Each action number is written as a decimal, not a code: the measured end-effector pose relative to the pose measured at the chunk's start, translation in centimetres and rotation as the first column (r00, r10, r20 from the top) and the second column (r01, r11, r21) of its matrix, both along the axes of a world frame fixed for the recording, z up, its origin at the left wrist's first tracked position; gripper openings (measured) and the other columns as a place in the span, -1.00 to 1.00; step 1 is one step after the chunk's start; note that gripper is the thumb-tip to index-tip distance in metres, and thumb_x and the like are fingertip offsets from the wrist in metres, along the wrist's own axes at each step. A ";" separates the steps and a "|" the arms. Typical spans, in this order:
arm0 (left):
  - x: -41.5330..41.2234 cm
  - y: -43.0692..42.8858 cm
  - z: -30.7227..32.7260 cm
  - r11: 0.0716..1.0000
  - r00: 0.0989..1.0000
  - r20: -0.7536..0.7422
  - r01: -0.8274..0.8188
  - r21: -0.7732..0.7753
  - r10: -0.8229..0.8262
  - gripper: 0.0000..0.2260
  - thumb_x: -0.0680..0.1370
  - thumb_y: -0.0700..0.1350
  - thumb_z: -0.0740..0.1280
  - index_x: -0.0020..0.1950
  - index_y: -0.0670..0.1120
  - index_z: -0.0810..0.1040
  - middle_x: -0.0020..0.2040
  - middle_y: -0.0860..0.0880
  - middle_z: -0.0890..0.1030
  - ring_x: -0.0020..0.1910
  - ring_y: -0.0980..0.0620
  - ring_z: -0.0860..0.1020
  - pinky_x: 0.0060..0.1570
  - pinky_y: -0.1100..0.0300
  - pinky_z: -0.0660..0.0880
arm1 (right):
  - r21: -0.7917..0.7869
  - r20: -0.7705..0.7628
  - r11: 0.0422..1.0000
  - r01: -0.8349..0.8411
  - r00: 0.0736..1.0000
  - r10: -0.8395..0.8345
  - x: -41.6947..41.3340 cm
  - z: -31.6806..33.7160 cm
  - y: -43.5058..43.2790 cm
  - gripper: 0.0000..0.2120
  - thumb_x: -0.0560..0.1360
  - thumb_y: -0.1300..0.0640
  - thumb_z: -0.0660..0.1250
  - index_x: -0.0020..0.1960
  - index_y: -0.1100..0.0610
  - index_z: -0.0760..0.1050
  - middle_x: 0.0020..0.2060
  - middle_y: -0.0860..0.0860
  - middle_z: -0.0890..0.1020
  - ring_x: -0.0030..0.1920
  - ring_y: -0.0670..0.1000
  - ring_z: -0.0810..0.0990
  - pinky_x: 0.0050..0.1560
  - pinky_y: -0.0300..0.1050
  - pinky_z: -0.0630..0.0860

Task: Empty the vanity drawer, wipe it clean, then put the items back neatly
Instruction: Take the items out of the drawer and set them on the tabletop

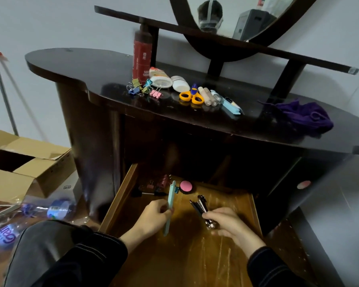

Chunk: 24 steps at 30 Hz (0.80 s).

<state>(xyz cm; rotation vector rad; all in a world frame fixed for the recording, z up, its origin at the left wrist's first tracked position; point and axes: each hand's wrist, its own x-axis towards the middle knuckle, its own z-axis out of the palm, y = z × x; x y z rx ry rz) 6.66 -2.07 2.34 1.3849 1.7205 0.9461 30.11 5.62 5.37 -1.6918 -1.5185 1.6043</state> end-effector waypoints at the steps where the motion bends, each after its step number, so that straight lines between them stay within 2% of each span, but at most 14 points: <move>1: 0.1 -0.2 0.2 1.000 1.000 0.011 0.010 -0.002 -0.010 -0.89 0.63 -0.04 0.33 0.02 -0.06 0.56 -0.10 -0.08 0.62 -0.19 0.00 0.62 -0.24 0.23 0.55 | -0.032 -0.060 0.999 0.016 0.998 -0.018 0.5 1.0 -0.9 -0.80 0.43 0.14 0.56 -0.01 0.23 0.69 -0.12 0.17 0.73 -0.15 0.08 0.73 -0.21 -0.11 0.64; 4: 0.2 -1.2 1.6 0.997 0.993 0.081 0.080 0.012 -0.080 -0.88 0.62 -0.06 0.33 0.03 -0.10 0.59 -0.10 -0.14 0.64 -0.32 0.12 0.56 -0.33 0.26 0.50 | -0.088 -0.204 0.996 0.026 0.978 -0.044 1.5 4.0 -3.6 -0.73 0.46 0.19 0.54 0.09 0.32 0.63 -0.10 0.22 0.73 -0.13 0.15 0.73 -0.18 -0.06 0.65; 6: 0.4 -2.1 3.5 0.991 0.980 0.152 0.125 0.042 -0.130 -0.86 0.63 -0.07 0.32 0.06 -0.12 0.59 -0.13 -0.14 0.67 -0.39 0.15 0.55 -0.40 0.29 0.48 | -0.048 -0.247 0.999 0.002 0.969 -0.014 1.7 6.5 -5.3 -0.71 0.49 0.17 0.51 0.14 0.30 0.61 -0.07 0.24 0.73 -0.17 0.12 0.71 -0.20 -0.09 0.64; 9: 0.9 -3.6 7.5 0.979 0.955 0.239 0.148 0.138 -0.178 -0.87 0.66 -0.10 0.28 0.09 -0.10 0.60 -0.14 -0.11 0.69 -0.42 0.06 0.53 -0.48 0.25 0.46 | 0.096 -0.268 0.995 0.007 0.963 0.019 1.4 11.2 -7.1 -0.76 0.55 0.14 0.44 0.14 0.26 0.60 -0.18 0.21 0.72 -0.34 0.03 0.62 -0.36 -0.17 0.58; 12: 1.4 -4.9 12.5 0.951 0.949 0.238 0.138 0.275 -0.207 -0.88 0.65 -0.08 0.29 0.09 -0.04 0.61 -0.15 -0.11 0.68 -0.42 0.01 0.52 -0.49 0.24 0.45 | 0.261 -0.288 0.965 0.014 0.955 0.064 1.1 16.2 -7.8 -0.77 0.58 0.05 0.39 0.08 0.21 0.63 -0.27 0.14 0.68 -0.41 -0.01 0.55 -0.46 -0.20 0.46; 16: 1.5 -5.6 19.2 0.899 0.934 0.230 0.162 0.407 -0.273 -0.84 0.65 -0.05 0.28 0.19 0.01 0.60 -0.20 -0.11 0.67 -0.50 0.00 0.50 -0.57 0.26 0.41 | 0.455 -0.371 0.884 0.102 0.925 0.084 1.1 21.5 -7.2 -0.69 0.46 -0.11 0.41 -0.01 0.12 0.67 -0.30 0.11 0.66 -0.43 -0.04 0.49 -0.51 -0.22 0.35; 19: 1.4 -4.1 23.7 0.862 0.935 0.195 0.173 0.476 -0.295 -0.82 0.67 -0.04 0.26 0.24 0.02 0.55 -0.24 -0.14 0.67 -0.52 -0.04 0.49 -0.60 0.24 0.40 | 0.560 -0.403 0.792 0.244 0.915 0.003 1.4 24.1 -4.6 -0.74 0.50 -0.06 0.43 0.01 0.13 0.66 -0.28 0.12 0.70 -0.44 -0.06 0.49 -0.52 -0.22 0.35; 22: 1.6 -0.3 27.3 0.833 0.942 0.166 0.167 0.527 -0.293 -0.83 0.69 -0.06 0.21 0.26 -0.02 0.47 -0.24 -0.19 0.67 -0.54 -0.07 0.49 -0.64 0.23 0.37 | 0.638 -0.351 0.680 0.362 0.922 -0.161 1.7 25.4 -0.9 -0.77 0.54 0.00 0.41 -0.02 0.18 0.62 -0.29 0.09 0.71 -0.47 -0.07 0.50 -0.56 -0.19 0.31; 24: 2.0 2.7 29.1 0.832 0.954 0.155 0.137 0.537 -0.257 -0.84 0.70 -0.05 0.20 0.24 -0.06 0.44 -0.25 -0.18 0.67 -0.55 -0.08 0.48 -0.64 0.21 0.36 | 0.616 -0.297 0.694 0.373 0.926 -0.233 1.7 26.0 1.6 -0.73 0.56 -0.01 0.39 -0.04 0.22 0.60 -0.32 0.08 0.71 -0.52 -0.04 0.52 -0.60 -0.24 0.28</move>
